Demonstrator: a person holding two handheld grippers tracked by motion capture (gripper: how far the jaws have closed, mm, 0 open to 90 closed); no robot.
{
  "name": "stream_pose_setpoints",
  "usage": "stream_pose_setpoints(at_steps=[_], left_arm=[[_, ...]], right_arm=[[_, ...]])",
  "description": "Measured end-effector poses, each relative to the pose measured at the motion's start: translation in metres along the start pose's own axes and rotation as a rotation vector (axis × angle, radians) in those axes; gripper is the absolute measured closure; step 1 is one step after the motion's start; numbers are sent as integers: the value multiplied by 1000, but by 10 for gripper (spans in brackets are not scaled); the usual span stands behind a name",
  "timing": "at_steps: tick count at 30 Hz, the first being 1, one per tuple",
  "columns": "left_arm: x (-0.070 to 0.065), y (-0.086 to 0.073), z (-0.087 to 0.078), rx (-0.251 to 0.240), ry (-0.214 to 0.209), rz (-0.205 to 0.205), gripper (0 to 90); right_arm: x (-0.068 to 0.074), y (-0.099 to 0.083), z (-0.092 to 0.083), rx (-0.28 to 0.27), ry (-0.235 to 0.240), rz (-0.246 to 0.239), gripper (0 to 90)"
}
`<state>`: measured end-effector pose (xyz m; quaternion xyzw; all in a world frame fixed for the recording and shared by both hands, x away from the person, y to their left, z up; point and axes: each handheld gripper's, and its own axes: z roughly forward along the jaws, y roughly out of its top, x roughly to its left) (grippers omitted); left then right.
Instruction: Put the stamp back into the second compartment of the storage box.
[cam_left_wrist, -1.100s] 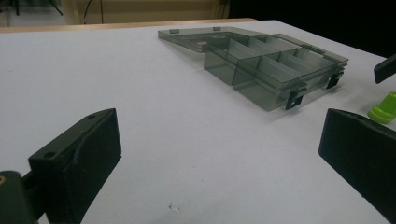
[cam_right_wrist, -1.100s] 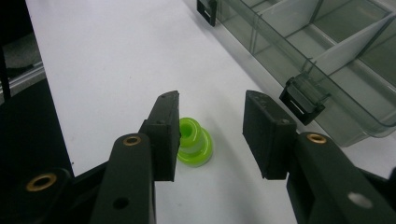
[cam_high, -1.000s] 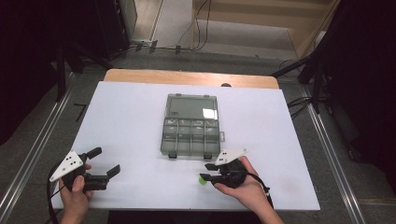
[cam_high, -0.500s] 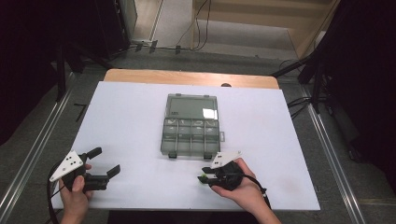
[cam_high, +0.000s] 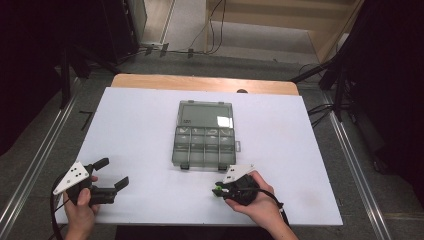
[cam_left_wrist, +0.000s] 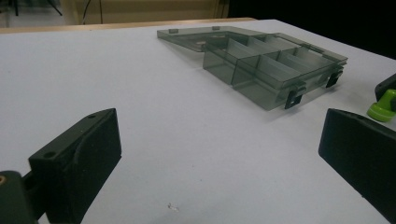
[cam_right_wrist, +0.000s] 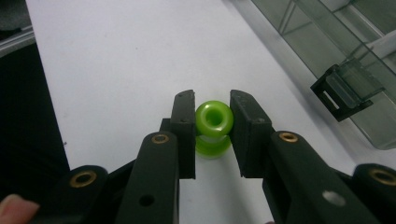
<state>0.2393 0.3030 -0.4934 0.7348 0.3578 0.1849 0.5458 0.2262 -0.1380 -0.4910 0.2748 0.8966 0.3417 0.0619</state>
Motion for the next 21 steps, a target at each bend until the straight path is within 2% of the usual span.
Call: stream_pose_setpoints(at_steps=[10, 13, 21], left_arm=[[-1, 0, 0, -1, 5, 3, 0], [-2, 0, 1, 4, 3, 13, 0], [-2, 0, 1, -2, -3, 11, 0]], right_arm=[[-6, 4, -8, -33, 16, 5, 703], [-7, 9, -10, -39, 34, 2, 703], [-10, 27, -9, -34, 35, 1, 703]])
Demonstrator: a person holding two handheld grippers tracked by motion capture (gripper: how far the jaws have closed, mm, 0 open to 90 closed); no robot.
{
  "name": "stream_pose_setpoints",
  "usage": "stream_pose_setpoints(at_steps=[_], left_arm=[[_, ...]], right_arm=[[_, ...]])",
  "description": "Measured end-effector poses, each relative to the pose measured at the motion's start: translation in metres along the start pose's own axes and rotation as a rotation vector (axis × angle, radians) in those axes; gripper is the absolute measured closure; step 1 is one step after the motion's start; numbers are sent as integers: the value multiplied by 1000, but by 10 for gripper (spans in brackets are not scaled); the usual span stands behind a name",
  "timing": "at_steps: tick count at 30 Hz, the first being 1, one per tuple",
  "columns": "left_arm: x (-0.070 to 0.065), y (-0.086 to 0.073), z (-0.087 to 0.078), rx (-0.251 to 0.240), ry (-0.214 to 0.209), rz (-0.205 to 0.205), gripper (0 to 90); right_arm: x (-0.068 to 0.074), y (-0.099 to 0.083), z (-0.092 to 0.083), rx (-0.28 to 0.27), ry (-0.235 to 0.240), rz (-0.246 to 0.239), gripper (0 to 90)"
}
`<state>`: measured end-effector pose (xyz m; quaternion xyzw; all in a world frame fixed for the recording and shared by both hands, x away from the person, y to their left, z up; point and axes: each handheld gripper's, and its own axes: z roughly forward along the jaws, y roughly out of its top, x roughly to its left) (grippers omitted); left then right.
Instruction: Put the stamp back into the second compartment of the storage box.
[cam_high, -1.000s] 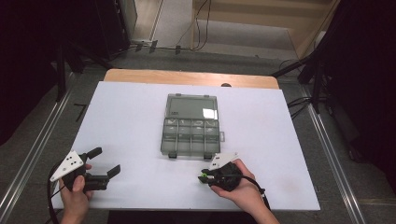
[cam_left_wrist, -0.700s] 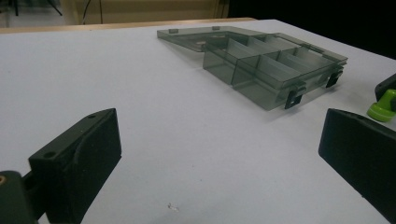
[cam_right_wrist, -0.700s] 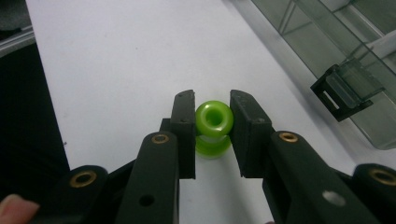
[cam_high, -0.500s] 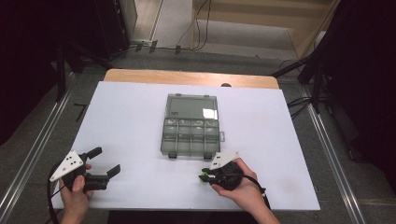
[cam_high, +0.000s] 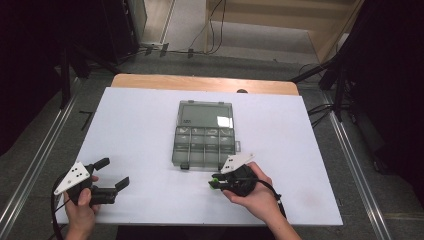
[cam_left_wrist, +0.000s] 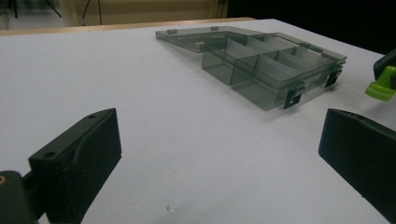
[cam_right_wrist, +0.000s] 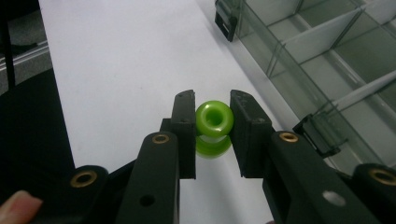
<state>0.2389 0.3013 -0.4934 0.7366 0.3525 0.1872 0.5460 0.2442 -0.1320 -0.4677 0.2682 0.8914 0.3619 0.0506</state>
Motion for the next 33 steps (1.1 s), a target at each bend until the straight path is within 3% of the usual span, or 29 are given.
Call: stream_pose_setpoints(at_steps=[18, 33], left_arm=[[0, 0, -1, -2, 0, -5, 0], [0, 0, -1, -8, -5, -6, 0]], right_arm=[[-15, 28, -8, 7, -8, 9, 703], [-20, 45, -5, -4, 2, 15, 704]])
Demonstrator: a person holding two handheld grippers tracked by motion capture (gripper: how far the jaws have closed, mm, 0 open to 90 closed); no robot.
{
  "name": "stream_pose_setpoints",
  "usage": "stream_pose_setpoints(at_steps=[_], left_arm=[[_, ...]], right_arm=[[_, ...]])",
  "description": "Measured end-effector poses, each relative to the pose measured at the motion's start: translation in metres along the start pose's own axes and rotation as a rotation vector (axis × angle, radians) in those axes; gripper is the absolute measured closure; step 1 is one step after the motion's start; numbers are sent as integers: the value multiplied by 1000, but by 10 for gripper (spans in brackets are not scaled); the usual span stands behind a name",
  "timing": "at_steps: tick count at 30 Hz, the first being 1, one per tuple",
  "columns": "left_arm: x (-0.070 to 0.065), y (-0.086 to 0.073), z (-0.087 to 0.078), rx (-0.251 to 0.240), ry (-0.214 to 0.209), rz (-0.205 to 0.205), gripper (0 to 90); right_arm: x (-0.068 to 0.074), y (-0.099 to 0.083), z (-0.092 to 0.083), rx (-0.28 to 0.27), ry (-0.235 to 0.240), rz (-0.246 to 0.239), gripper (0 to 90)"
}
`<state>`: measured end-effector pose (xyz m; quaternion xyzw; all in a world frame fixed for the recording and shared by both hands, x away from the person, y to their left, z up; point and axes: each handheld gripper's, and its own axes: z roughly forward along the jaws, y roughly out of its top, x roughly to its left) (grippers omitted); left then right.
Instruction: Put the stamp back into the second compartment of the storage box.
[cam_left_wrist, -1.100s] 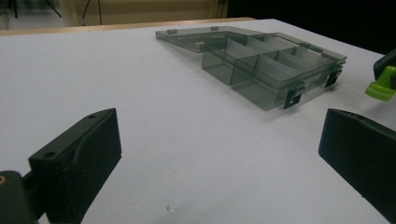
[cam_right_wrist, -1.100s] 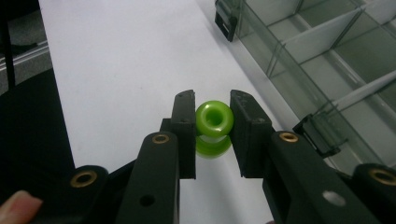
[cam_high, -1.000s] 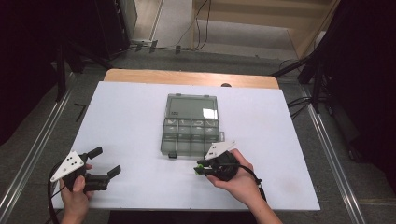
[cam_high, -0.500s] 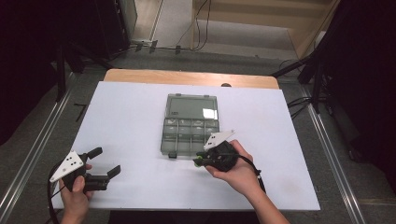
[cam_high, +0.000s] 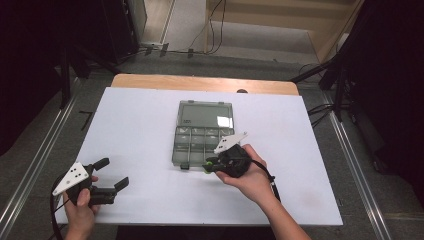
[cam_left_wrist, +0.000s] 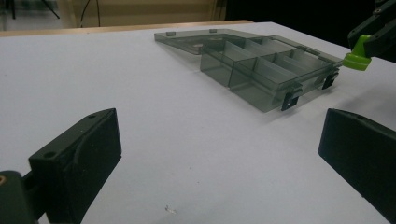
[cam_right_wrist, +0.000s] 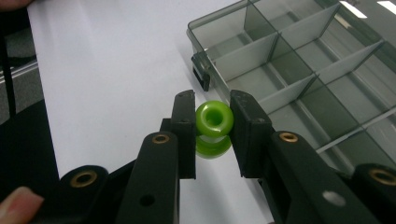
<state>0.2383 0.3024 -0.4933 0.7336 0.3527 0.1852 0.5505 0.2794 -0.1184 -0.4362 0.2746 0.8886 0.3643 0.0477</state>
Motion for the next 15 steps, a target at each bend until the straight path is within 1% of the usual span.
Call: stream_pose_setpoints(at_steps=[7, 10, 15], left_arm=[[-1, 0, 0, 0, 0, 0, 0], [-1, 0, 0, -1, 0, -2, 0], [-1, 0, 0, -1, 0, 0, 0]], right_arm=[[0, 11, 0, -2, -1, -3, 704], [-2, 14, 1, -6, 10, 0, 704], [-5, 18, 3, -4, 6, 5, 704]])
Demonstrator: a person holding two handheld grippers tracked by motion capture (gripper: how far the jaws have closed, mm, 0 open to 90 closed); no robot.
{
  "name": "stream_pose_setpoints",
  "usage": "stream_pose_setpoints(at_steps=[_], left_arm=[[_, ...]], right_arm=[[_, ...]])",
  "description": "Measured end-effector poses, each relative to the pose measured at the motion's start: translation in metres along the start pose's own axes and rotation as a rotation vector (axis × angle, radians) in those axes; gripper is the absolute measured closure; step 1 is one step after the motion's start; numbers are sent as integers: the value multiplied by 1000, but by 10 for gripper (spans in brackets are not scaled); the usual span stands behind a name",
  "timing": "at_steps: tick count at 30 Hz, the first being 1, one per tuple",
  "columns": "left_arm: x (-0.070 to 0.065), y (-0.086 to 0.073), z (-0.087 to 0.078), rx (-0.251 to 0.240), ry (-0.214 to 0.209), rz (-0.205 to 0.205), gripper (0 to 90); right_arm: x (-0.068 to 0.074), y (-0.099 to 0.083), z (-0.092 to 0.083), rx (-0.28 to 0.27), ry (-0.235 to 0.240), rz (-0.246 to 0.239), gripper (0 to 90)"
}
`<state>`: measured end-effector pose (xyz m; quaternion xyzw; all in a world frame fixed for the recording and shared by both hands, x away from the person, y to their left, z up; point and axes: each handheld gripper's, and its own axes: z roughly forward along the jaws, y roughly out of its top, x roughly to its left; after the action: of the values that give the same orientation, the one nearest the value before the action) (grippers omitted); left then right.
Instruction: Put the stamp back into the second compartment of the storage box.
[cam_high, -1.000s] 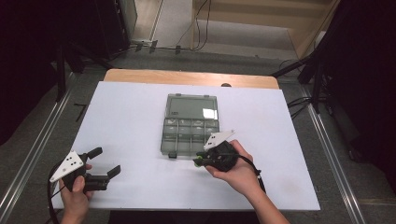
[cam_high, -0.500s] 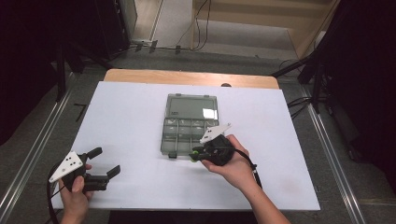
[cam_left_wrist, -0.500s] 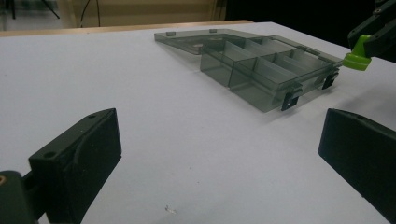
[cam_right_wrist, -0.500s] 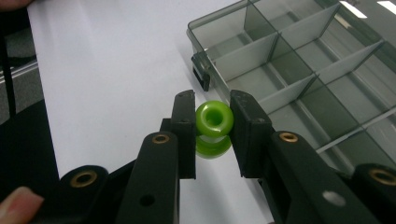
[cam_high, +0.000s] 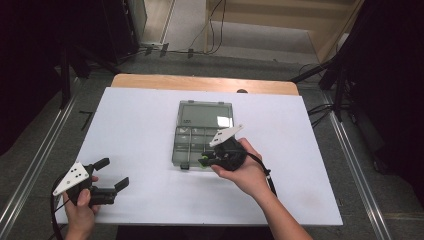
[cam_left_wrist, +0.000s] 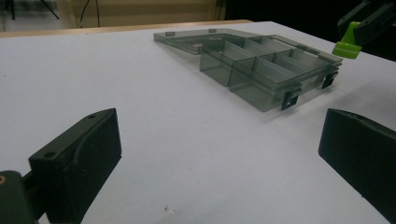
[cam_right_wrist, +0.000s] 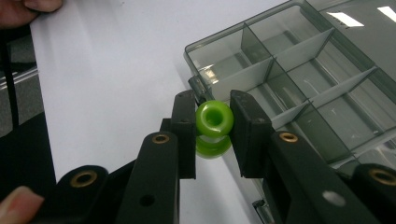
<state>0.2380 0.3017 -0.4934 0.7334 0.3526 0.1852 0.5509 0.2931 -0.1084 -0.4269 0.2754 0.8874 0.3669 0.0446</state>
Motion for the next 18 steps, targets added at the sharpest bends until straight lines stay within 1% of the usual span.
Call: stream_pose_setpoints(at_steps=[5, 9, 18], left_arm=[[0, 0, 0, -1, -2, 1, 0], [0, 0, 0, 3, -1, 4, 0], [1, 0, -1, -2, -5, -1, 0]], right_arm=[[-4, 5, 2, 0, 1, 1, 704], [-7, 8, 3, -12, 7, 15, 704], [-12, 18, 7, -1, -2, 25, 704]])
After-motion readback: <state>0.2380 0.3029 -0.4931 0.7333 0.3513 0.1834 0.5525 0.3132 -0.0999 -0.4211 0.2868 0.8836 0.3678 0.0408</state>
